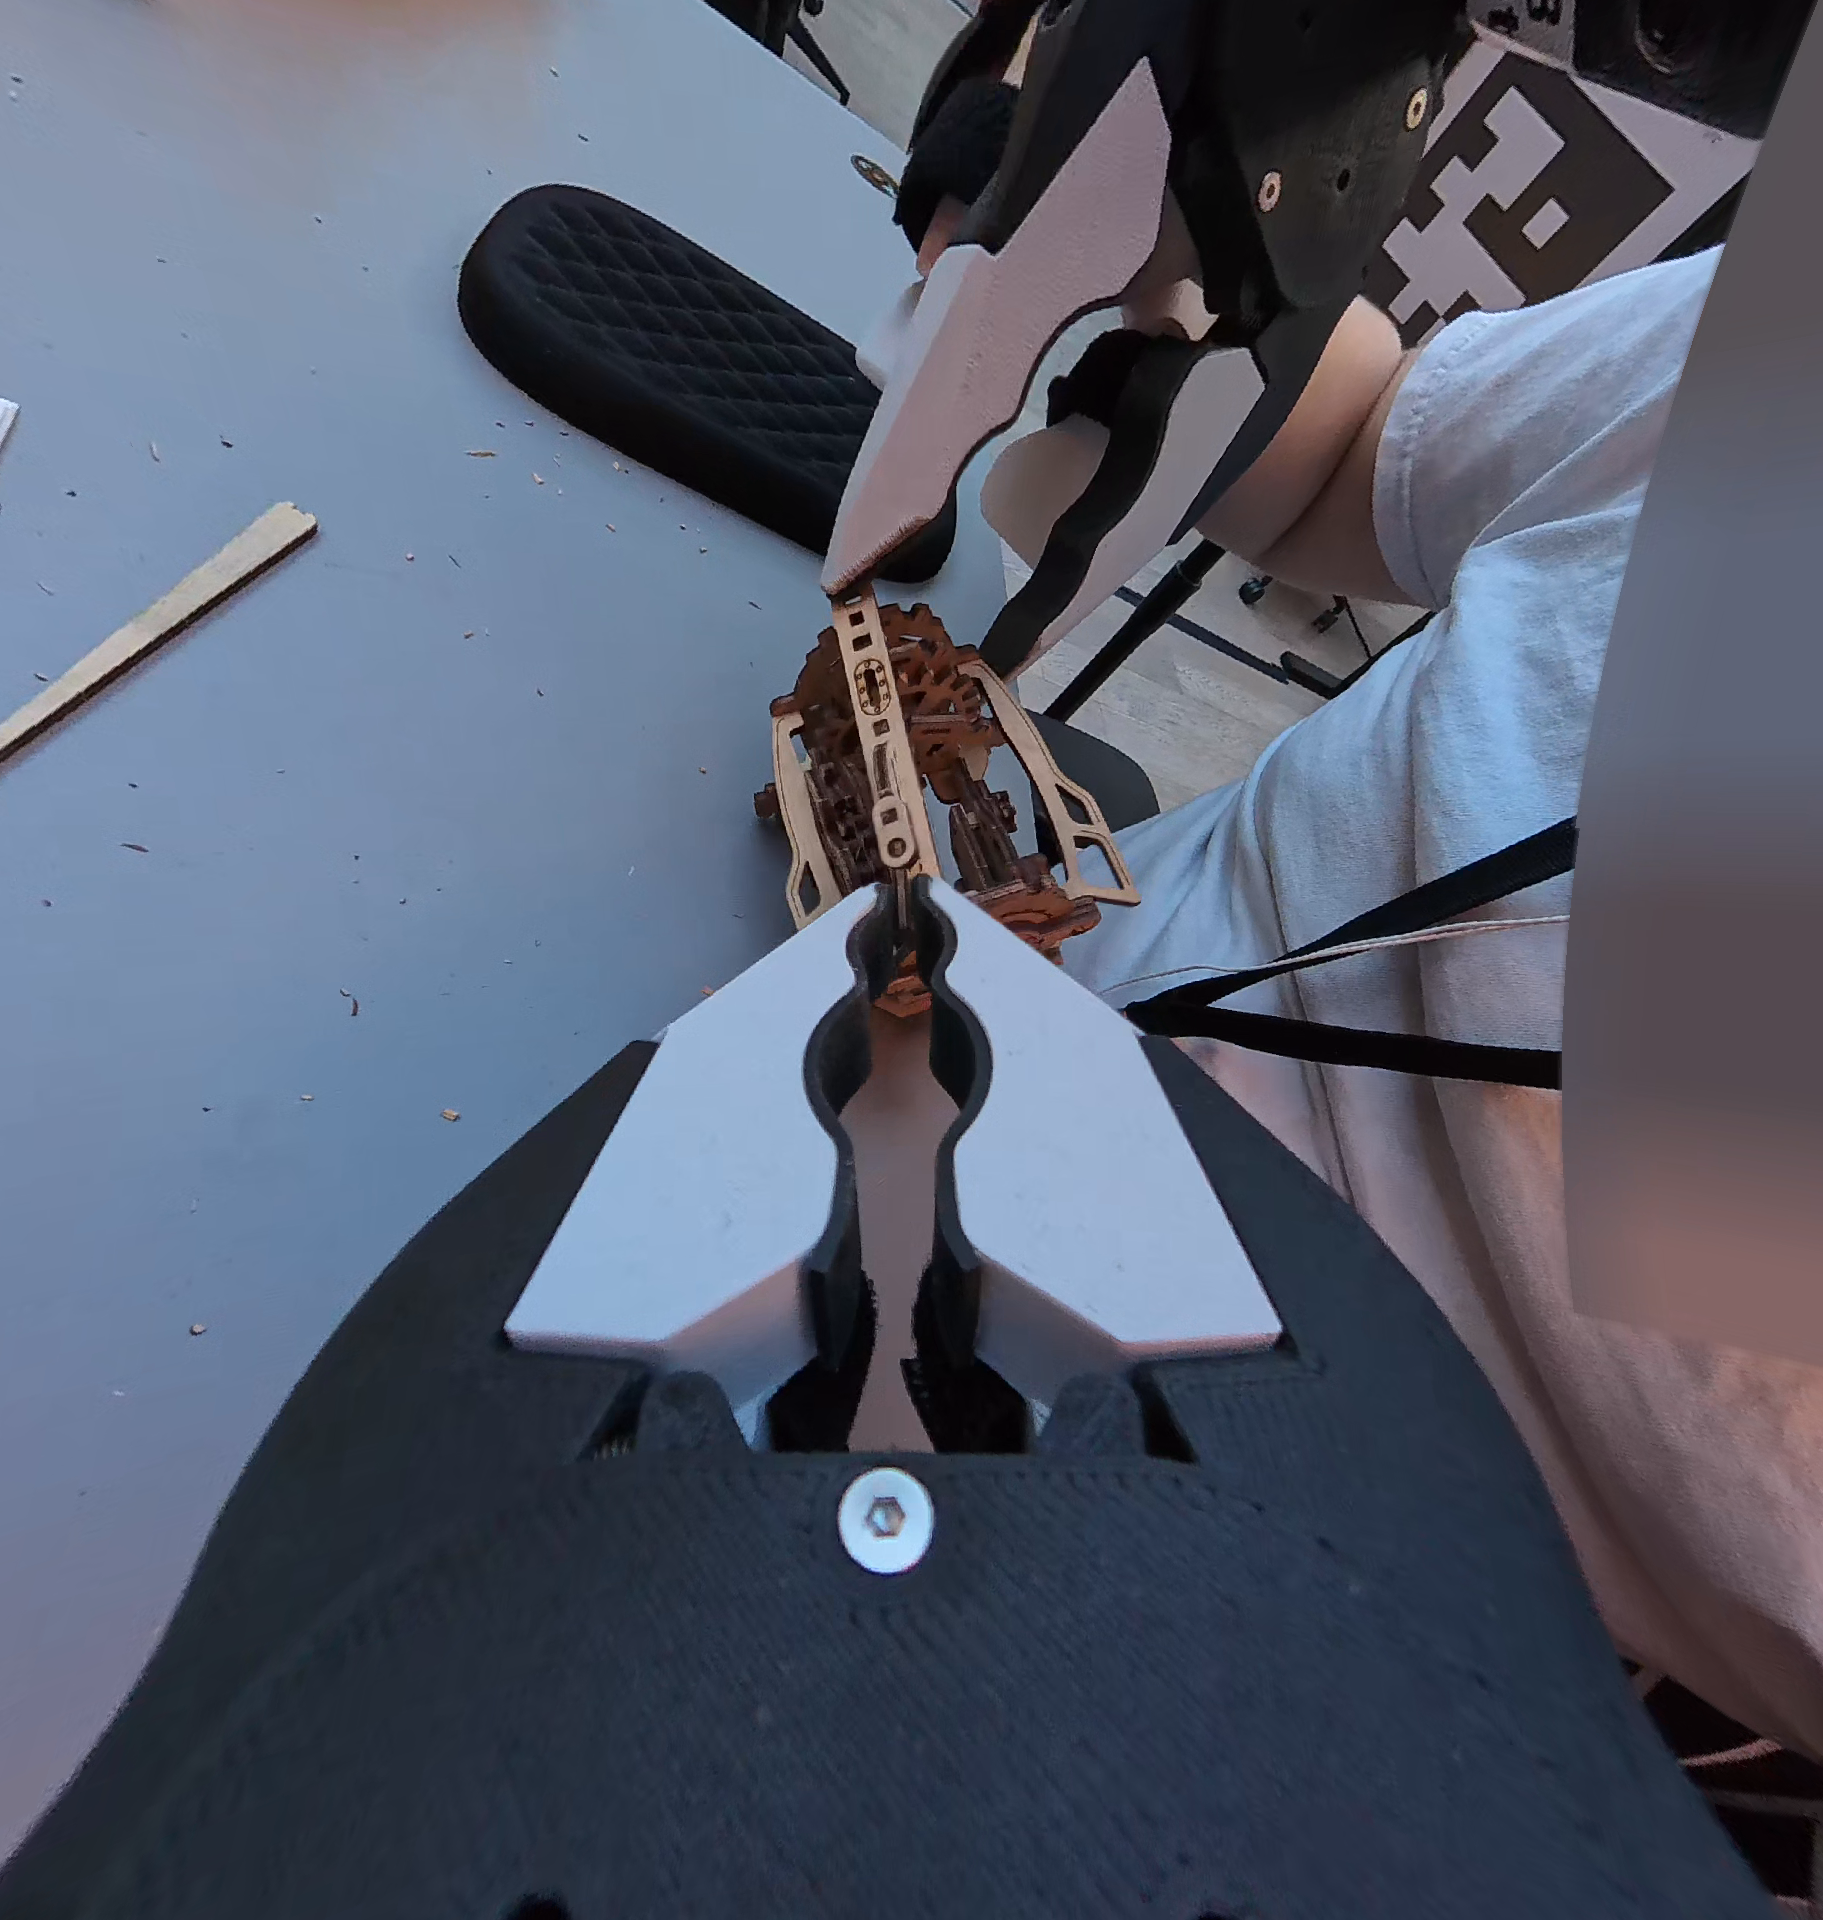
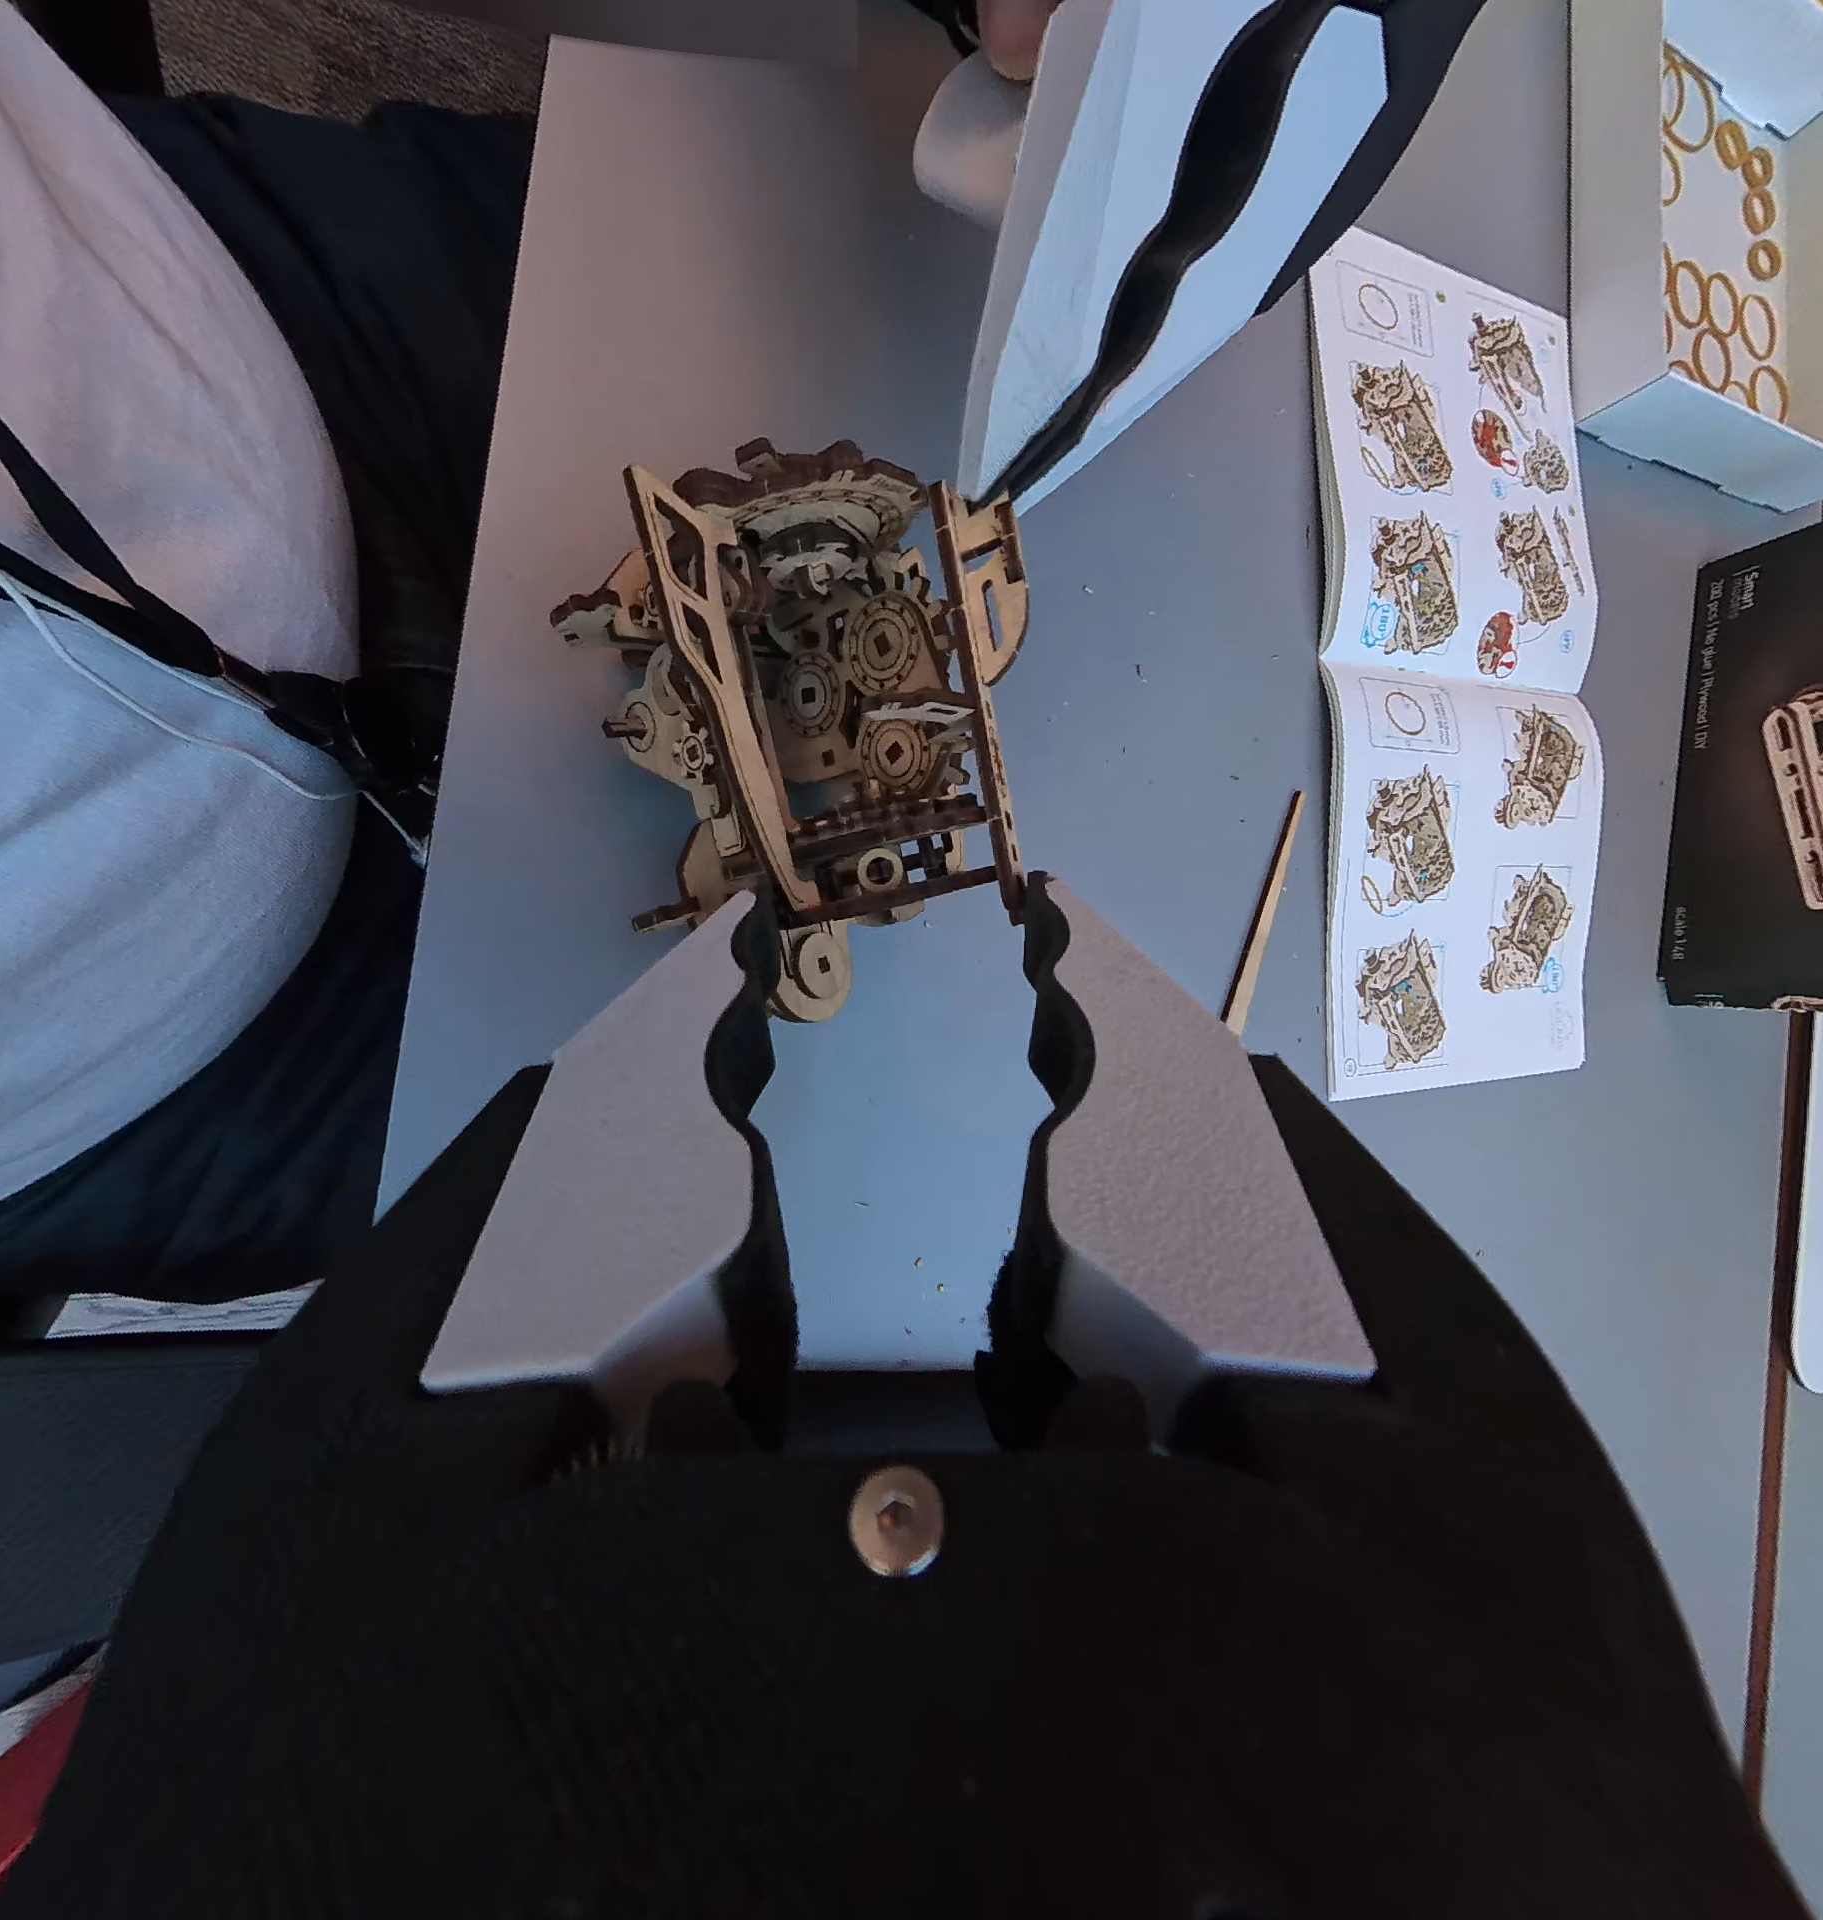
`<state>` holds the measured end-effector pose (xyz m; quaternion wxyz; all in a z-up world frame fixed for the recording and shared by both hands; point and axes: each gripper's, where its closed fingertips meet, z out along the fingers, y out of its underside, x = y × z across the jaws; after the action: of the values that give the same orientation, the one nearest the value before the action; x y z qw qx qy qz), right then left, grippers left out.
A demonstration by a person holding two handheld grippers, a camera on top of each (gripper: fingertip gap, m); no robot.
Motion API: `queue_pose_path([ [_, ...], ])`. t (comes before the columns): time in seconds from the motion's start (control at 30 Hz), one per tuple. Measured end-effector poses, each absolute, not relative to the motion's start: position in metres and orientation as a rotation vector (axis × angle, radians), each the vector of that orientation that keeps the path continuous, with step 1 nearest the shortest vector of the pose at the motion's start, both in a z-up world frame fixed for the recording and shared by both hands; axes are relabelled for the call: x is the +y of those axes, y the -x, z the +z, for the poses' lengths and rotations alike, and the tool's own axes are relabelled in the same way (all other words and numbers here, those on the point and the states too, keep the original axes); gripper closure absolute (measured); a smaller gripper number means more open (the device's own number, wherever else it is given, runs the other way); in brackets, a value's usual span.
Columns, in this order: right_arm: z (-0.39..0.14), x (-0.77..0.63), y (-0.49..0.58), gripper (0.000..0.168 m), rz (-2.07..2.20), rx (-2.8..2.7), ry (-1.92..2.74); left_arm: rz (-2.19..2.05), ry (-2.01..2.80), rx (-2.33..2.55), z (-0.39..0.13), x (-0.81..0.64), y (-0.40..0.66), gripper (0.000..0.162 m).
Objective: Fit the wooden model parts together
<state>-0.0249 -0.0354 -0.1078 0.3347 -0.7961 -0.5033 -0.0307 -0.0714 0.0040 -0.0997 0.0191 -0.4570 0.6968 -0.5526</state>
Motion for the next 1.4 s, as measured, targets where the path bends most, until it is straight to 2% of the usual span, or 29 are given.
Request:
queue_pose_path([
  [1.4, -0.107, -0.034, 0.036, 0.116, -0.171, -1.390, 1.936, -1.895, 1.985, 2.025, -0.105, -0.010, 0.087, 0.162],
])
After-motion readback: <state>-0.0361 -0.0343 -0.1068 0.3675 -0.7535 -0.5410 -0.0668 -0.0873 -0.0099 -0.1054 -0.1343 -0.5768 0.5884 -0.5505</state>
